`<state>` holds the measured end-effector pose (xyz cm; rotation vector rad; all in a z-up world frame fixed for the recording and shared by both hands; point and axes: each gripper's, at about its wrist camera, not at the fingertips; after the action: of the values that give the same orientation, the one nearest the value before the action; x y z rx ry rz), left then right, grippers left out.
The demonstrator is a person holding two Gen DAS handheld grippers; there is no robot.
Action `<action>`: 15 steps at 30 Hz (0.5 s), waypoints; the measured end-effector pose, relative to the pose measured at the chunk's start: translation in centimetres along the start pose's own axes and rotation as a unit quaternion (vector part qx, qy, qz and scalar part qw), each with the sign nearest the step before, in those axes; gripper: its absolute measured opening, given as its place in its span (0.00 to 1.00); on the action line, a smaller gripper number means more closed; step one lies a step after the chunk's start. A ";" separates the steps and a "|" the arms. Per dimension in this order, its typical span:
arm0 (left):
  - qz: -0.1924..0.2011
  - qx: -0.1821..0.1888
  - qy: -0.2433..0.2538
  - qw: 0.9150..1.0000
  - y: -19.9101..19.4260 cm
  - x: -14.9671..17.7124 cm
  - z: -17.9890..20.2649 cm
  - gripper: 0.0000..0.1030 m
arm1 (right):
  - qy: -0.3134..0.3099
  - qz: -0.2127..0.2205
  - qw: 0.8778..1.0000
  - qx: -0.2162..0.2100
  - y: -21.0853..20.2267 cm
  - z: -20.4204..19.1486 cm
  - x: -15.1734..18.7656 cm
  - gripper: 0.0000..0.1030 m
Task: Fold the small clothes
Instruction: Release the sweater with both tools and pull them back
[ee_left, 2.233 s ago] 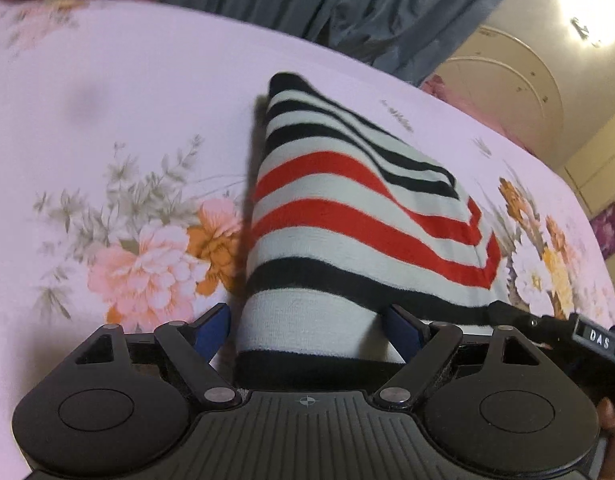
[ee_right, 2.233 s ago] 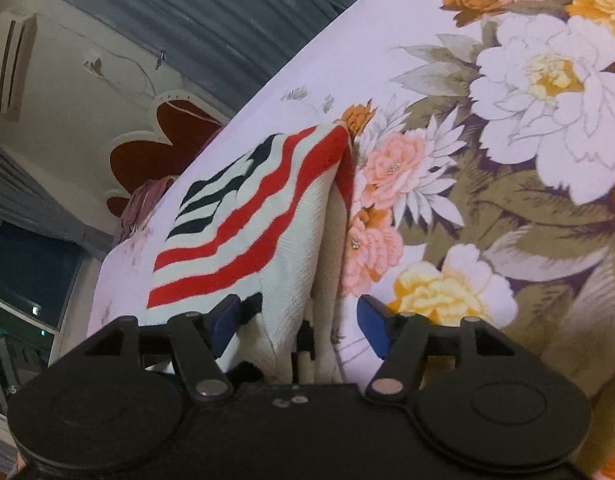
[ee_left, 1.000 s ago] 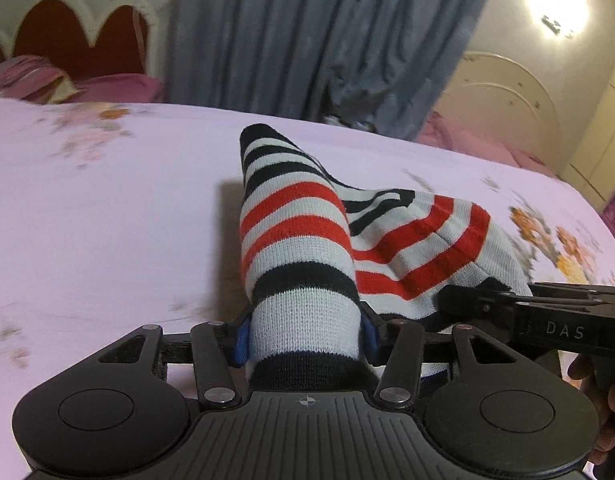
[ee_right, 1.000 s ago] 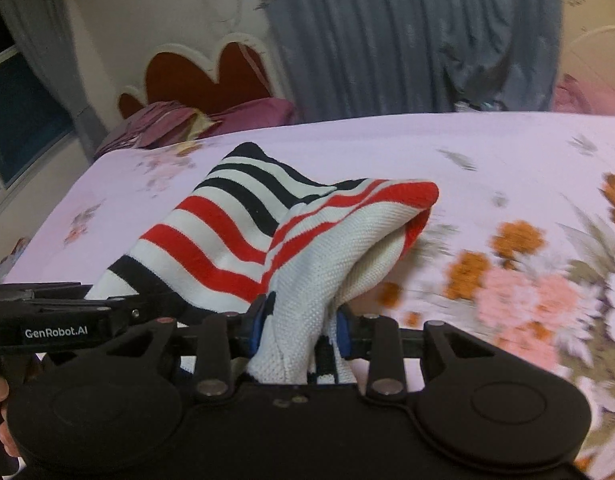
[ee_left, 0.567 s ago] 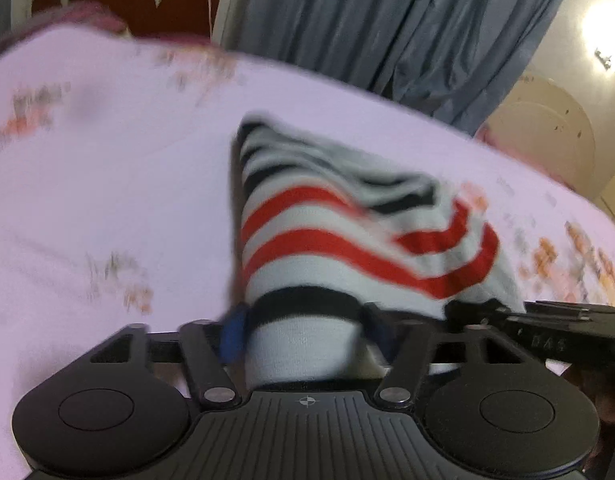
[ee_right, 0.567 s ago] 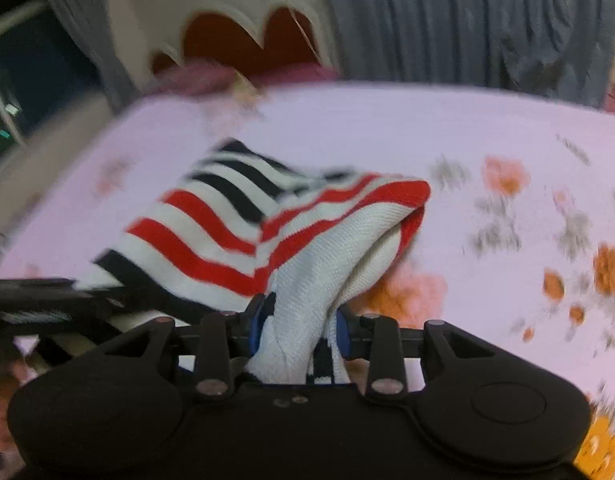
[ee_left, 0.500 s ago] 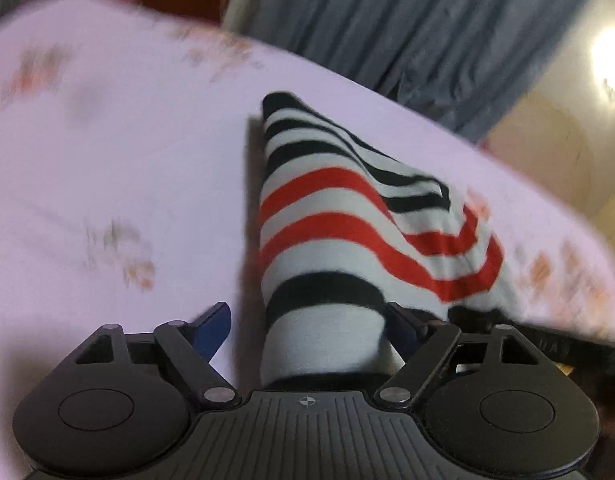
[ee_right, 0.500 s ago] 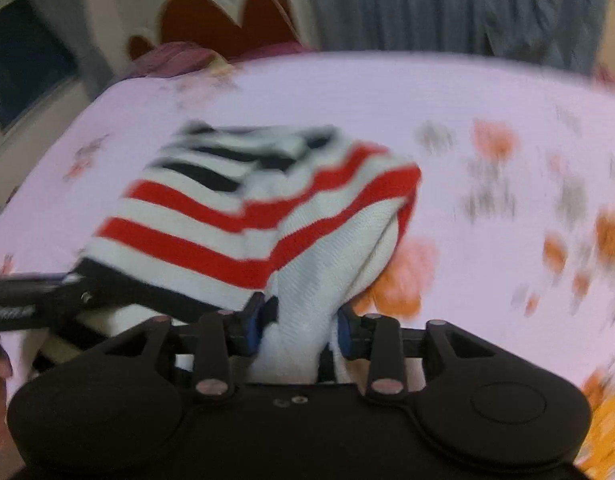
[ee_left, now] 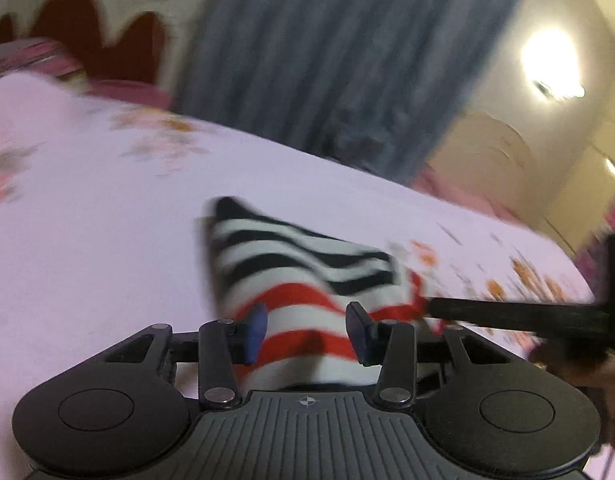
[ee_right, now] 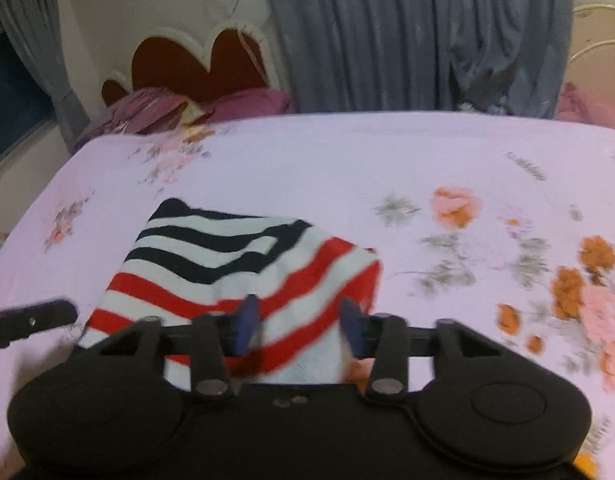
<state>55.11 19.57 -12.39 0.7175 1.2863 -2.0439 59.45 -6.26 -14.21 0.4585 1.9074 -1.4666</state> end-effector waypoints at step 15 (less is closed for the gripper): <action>-0.048 -0.065 0.131 0.988 2.7 1.4 2.8 0.42 | -0.007 -0.018 0.998 0.067 -0.1 -1.1 1.7 0.35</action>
<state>55.87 15.79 -13.88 0.9023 1.6147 -1.9655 57.84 -5.49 -15.18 0.4759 1.8216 -1.6249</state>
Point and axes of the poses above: each gripper's, at about its wrist camera, not at the fingertips, and y roughly the way its jaws point, z to its right, x to its underside, and after that the axes turned 4 degrees about -y, right-handed
